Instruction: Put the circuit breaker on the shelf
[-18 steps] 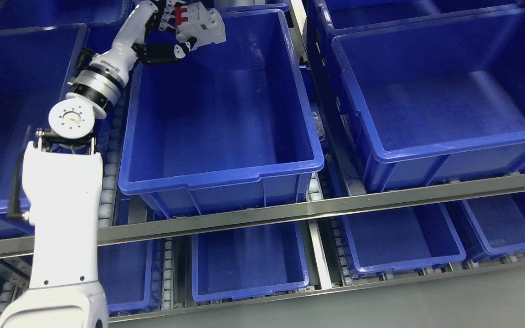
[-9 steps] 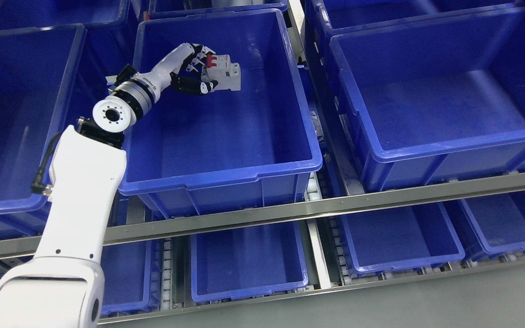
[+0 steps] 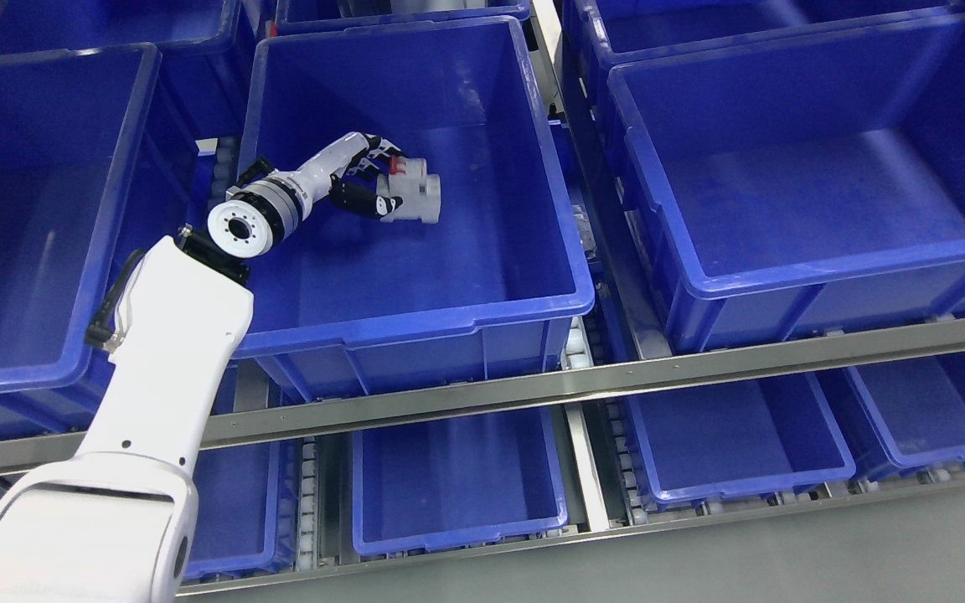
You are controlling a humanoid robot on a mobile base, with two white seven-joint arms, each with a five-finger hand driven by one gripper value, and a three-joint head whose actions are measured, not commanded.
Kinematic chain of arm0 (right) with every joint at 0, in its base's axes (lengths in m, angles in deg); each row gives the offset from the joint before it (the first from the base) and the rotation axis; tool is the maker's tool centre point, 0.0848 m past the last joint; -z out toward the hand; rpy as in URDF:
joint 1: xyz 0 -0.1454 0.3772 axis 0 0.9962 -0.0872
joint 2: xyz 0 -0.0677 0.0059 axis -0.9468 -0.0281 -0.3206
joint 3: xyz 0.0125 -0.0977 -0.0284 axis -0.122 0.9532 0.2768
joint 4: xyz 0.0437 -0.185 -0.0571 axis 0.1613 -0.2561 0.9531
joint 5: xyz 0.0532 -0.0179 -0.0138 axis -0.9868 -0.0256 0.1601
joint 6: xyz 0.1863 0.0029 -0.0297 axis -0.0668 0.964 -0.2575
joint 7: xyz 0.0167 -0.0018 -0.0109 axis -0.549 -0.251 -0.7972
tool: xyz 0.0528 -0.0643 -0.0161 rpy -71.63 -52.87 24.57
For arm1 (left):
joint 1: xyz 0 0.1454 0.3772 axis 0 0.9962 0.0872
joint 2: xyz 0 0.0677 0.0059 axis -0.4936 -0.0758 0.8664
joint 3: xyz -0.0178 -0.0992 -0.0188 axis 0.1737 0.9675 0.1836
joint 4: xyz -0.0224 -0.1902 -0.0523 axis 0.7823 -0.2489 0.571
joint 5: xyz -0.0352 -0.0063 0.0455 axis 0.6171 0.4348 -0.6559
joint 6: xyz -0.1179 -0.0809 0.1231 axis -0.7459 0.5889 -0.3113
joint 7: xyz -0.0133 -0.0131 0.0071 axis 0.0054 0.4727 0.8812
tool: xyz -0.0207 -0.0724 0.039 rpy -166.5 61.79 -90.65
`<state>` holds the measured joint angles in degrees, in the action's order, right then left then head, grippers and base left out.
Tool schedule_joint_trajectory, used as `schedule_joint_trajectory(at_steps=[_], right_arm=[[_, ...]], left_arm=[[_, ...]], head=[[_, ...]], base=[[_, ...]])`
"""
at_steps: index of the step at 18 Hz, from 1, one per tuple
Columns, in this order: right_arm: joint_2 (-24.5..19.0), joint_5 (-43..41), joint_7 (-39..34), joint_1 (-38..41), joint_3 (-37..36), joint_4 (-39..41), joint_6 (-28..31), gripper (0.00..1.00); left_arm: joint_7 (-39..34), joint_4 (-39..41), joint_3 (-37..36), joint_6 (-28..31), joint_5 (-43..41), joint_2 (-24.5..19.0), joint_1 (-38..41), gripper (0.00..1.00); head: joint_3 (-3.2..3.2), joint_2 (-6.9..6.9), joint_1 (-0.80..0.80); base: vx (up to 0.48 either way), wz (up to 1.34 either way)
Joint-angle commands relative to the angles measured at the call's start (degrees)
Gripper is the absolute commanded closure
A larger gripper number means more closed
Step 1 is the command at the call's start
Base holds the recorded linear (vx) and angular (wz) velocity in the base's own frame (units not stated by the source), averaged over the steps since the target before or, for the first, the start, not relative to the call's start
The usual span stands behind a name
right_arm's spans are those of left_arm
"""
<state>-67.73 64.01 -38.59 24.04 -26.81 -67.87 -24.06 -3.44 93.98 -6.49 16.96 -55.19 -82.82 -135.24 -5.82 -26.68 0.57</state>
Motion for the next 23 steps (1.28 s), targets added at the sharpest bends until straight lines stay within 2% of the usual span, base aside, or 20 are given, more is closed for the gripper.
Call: schedule_joint_trajectory(at_steps=[1,3,5,6,8,10,11,13,16,19,23], right_arm=[[1.0,0.0,0.04,0.0,1.14,0.0,3.67,0.0],[1.0,0.0,0.04,0.0,1.14,0.0,3.67,0.0],[1.0,0.0,0.04,0.0,1.14,0.0,3.67,0.0],[1.0,0.0,0.04,0.0,1.14,0.0,3.67,0.0],[1.0,0.0,0.04,0.0,1.14,0.0,3.67,0.0],[1.0,0.0,0.04,0.0,1.14,0.0,3.67,0.0],[1.0,0.0,0.04,0.0,1.14,0.0,3.67,0.0],[1.0,0.0,0.04,0.0,1.14,0.0,3.67,0.0],[1.0,0.0,0.04,0.0,1.14,0.0,3.67,0.0],[1.0,0.0,0.04,0.0,1.14,0.0,3.67,0.0],[1.0,0.0,0.04,0.0,1.14,0.0,3.67,0.0]], left_arm=[[-0.08,-6.94,-3.07,1.01,-0.28,0.3,-1.91,0.3],[-0.6,-6.85,-2.89,1.01,-0.19,-0.05,-2.17,0.23],[-3.05,-5.89,-2.1,0.92,-0.1,-0.05,-3.84,0.1],[-3.93,-3.53,-1.32,0.84,-0.02,-0.31,-4.37,0.04],[-4.73,4.1,3.85,0.92,0.42,-1.45,-4.55,0.01],[-7.09,9.65,17.77,0.84,0.86,0.73,-4.29,0.0],[-8.85,12.2,25.51,0.66,0.95,3.34,-4.2,0.0],[-12.98,19.82,37.32,0.4,3.31,3.34,-2.8,0.0],[-15.28,33.01,35.71,1.53,14.47,3.34,4.39,0.0],[-15.19,47.5,30.62,5.57,16.24,3.34,13.44,0.0],[-15.28,59.93,22.44,6.11,16.68,3.34,24.08,0.0]], head=[[0.0,0.0,0.0],[0.0,0.0,0.0],[0.0,0.0,0.0],[0.0,0.0,0.0],[0.0,0.0,0.0],[0.0,0.0,0.0],[0.0,0.0,0.0],[0.0,0.0,0.0],[0.0,0.0,0.0],[0.0,0.0,0.0],[0.0,0.0,0.0]], base=[[0.0,0.0],[0.0,0.0],[0.0,0.0],[0.0,0.0],[0.0,0.0],[-0.009,0.0],[-0.019,0.0],[-0.066,0.0],[-0.133,0.03],[-0.222,0.0],[-0.238,-0.01]])
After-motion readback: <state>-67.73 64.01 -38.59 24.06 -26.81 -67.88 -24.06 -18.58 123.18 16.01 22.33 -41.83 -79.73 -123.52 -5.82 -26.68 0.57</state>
